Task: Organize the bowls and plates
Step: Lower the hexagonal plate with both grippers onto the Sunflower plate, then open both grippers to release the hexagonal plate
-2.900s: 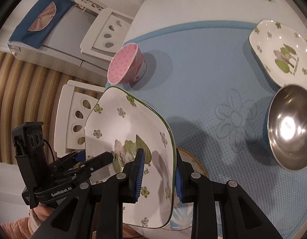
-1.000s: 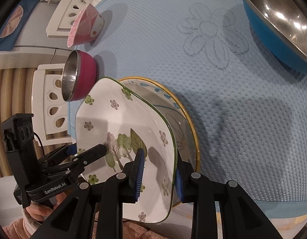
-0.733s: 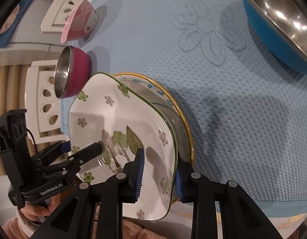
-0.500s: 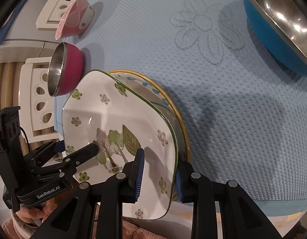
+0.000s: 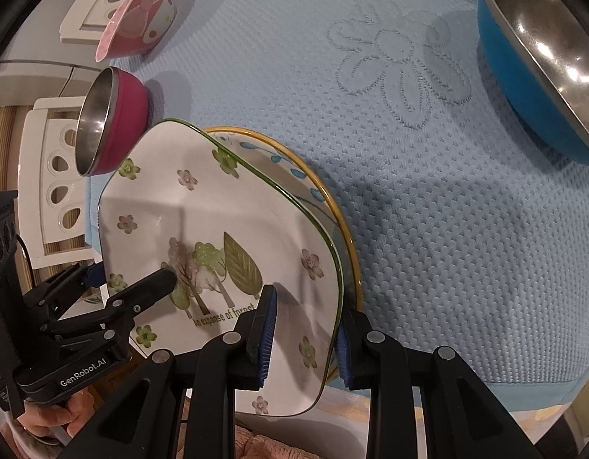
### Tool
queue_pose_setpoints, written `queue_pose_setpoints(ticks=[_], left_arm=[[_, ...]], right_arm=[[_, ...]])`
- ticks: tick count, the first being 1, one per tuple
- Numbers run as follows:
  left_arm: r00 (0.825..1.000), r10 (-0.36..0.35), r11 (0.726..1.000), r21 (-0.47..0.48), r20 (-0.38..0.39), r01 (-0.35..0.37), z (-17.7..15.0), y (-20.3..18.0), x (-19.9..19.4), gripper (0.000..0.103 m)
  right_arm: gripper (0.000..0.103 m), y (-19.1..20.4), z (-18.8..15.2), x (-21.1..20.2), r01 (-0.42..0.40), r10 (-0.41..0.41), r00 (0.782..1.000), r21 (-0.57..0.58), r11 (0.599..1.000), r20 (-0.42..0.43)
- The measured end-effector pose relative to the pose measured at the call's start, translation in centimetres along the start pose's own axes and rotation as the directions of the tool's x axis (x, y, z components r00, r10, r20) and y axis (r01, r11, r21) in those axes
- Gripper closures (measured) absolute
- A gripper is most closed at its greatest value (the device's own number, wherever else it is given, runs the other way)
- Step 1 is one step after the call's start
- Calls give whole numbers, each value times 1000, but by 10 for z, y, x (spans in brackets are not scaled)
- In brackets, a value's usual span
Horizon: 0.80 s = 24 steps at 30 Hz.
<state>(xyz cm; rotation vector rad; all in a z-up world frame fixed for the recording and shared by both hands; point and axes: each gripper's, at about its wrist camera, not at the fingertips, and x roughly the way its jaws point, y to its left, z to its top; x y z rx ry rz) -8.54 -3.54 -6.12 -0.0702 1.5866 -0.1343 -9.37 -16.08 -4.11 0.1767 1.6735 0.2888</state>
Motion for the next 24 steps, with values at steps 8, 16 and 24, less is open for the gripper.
queue_pose_setpoints(ticks=[8,16,24], left_arm=[[1000,10,1000,5,-10,-10,-2,-3,3,47],[999,32,999,8,-1,-32,-1,-1,-2,47],[998,58,998,16,19,-58,0,-3,-5,47]], right_arm=[[76,4,1,4,19,-19,1000,13,1000,-14],[76,12,1,6,52,-52,998,11,999,-21],[75,9,1,1,51,-50,999,21,998,-12]])
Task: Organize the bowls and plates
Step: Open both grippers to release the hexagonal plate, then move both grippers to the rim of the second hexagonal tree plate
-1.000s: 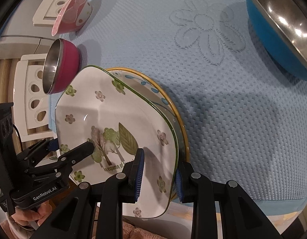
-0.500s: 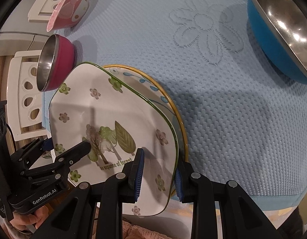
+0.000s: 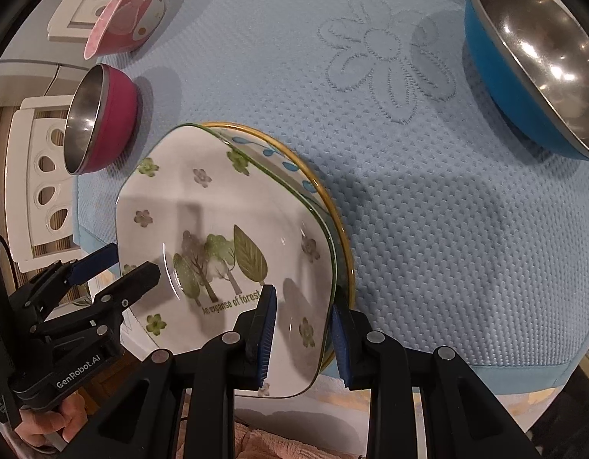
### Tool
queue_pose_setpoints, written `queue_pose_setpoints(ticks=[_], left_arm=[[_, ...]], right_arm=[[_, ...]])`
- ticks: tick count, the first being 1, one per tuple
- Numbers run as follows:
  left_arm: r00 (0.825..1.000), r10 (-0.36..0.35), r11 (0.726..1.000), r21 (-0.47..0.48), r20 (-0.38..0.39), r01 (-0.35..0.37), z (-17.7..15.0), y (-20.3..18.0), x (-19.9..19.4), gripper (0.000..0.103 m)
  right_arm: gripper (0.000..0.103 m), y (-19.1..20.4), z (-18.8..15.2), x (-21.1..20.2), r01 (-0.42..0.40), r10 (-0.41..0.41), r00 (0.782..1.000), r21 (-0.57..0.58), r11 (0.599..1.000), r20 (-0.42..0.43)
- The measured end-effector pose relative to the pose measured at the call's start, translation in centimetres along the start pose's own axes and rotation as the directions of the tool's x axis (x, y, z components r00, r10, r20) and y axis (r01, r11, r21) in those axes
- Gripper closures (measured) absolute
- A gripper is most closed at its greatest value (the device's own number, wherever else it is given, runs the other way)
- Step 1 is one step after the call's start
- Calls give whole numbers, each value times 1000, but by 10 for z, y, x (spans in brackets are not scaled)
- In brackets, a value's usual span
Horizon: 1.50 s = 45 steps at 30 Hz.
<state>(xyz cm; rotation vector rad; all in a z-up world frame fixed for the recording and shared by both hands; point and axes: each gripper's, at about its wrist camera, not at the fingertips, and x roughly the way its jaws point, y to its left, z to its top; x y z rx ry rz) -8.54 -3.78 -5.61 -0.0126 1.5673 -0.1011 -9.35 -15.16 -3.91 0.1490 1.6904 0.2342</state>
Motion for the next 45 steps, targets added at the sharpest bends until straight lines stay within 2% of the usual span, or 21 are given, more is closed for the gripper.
queue_pose_setpoints(ticks=[6,12,15,20,29,38,45], left_arm=[[1000,3,1000,2,-1,-3,0,1,0,47],[1000,-24,1000,-3,3,24,-5,-3,-15,47],[1000,-13,1000,10,7,13,-4,-9,-21,47],[1000,-14,1000,17,4,14,-4,-16,-25,47],[999,-12,1000,-7,33,13,17,-25,-51,47],[997,26,999,-30,72,-24,45,-25,-79,47],[990,83,995,-60,112,-77,52,-30,-83,46]], right_arm=[[76,-7,0,-10,-10,10,1000,6,1000,15],[76,-10,-1,-20,-22,22,999,10,1000,27],[76,-11,-2,-25,-30,30,999,8,1000,34],[76,-14,-1,-44,-95,95,994,-4,995,60],[76,-16,1,-81,-93,99,988,-51,994,119],[76,-11,9,-108,-70,83,983,-85,994,162],[76,-8,20,-120,-58,78,981,-116,992,177]])
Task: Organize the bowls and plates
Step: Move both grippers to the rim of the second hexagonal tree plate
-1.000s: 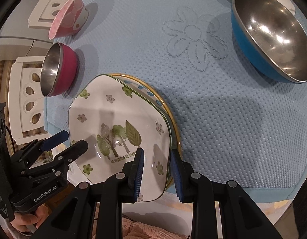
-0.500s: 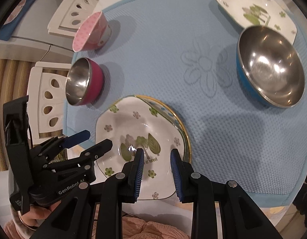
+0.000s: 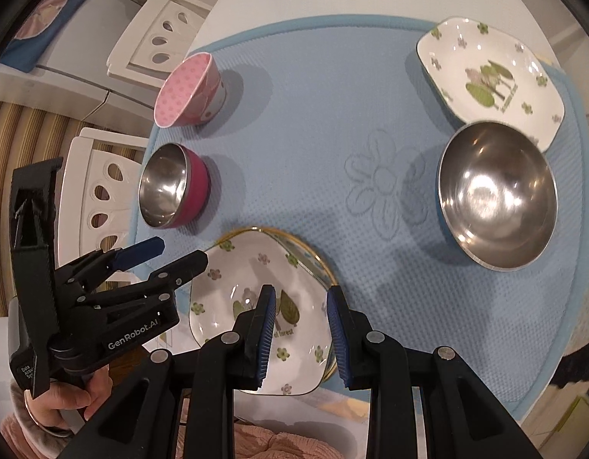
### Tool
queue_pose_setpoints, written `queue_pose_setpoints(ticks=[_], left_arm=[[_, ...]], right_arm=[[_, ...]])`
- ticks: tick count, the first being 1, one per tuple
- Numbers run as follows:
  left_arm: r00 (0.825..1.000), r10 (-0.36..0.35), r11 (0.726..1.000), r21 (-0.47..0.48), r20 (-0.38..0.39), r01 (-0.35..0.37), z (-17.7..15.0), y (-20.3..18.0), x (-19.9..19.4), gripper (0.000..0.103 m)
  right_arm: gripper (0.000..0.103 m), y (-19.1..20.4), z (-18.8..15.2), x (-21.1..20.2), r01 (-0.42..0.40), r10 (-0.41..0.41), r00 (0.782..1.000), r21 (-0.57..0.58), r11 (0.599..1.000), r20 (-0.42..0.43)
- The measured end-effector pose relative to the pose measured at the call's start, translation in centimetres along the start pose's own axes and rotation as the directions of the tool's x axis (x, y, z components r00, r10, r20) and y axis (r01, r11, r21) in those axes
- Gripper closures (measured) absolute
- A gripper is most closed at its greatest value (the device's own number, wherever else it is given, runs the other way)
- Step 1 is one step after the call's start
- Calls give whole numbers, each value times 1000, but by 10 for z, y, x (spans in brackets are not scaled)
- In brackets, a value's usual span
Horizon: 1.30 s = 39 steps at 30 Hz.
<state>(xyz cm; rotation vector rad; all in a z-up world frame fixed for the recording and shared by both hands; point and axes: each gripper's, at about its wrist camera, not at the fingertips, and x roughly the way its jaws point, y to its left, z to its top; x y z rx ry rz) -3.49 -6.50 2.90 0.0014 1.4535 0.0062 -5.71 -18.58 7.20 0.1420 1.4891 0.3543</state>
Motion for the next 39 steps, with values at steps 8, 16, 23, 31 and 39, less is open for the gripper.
queue_pose_setpoints(ticks=[8,16,23,31,39], left_arm=[[999,-1,999,-47,32,2,17,-12,-4,46],[997,-10,990,-138,71,20,46,-27,-4,46],[996,-26,977,-211,82,43,71,-42,1,46],[996,-57,961,-267,65,73,103,-63,15,45],[993,-120,962,-243,16,121,143,-102,42,45]], right_arm=[[76,-5,24,-5,22,-22,1000,-45,999,-4],[76,-25,52,-10,41,-42,999,-88,995,-10],[76,-42,72,-14,60,-63,998,-130,990,-20],[74,-77,99,-16,79,-84,996,-139,987,-30],[67,-159,137,-8,115,-118,991,-47,992,-65]])
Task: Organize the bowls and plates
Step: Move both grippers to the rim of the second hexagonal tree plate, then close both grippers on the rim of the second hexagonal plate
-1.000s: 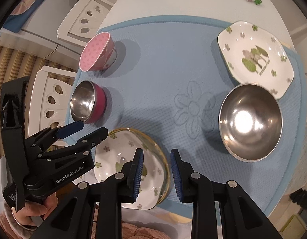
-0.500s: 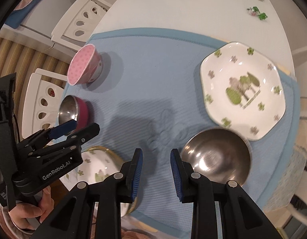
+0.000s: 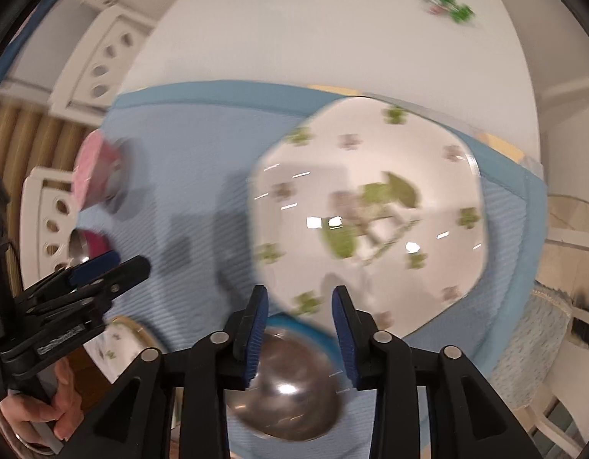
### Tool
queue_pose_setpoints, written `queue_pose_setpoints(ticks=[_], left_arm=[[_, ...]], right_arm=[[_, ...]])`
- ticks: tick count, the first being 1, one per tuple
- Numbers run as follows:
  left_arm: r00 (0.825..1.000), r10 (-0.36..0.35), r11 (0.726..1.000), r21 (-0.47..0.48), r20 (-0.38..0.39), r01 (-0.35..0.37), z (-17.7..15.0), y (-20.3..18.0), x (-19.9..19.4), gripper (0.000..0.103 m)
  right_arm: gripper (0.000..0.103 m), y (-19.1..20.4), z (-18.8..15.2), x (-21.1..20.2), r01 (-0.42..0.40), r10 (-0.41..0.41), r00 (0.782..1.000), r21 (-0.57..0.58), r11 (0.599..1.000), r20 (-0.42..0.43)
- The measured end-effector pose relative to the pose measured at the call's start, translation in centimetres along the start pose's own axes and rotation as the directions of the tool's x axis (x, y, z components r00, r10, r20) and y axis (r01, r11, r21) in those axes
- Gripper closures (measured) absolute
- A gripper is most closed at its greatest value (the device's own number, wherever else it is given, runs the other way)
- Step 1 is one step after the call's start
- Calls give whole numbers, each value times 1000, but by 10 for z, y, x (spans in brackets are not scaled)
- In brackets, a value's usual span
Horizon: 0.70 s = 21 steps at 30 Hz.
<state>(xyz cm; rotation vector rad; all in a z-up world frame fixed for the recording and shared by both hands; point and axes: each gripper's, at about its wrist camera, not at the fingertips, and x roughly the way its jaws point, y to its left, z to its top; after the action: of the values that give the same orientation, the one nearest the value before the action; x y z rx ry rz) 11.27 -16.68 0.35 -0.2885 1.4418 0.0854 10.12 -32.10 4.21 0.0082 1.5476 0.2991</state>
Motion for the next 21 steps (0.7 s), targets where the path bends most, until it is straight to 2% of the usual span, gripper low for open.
queue_pose_setpoints(ticks=[2,5,7,11,15,21], left_arm=[[1000,-16,1000,4,-2,16,5,-11,6,45],[1000,-18,999,31,-11,19,10,-29,18,38],[1000,-5,999,46,-28,7,11,-37,30,37],[996,-22,999,35,-81,25,11,-43,60,37],[994,-43,998,29,-96,46,9,-48,77,39],[997,-41,997,67,-71,46,10,-55,82,43]], right_arm=[[65,-22,9,1,7,-7,1000,30,1000,1],[49,-42,17,-2,16,-17,1000,52,999,14],[48,-53,23,-2,33,-35,999,60,998,19],[48,-72,33,7,72,-73,997,77,994,9],[48,-80,38,13,-43,40,998,92,995,41],[48,-92,39,-7,-37,19,990,123,992,143]])
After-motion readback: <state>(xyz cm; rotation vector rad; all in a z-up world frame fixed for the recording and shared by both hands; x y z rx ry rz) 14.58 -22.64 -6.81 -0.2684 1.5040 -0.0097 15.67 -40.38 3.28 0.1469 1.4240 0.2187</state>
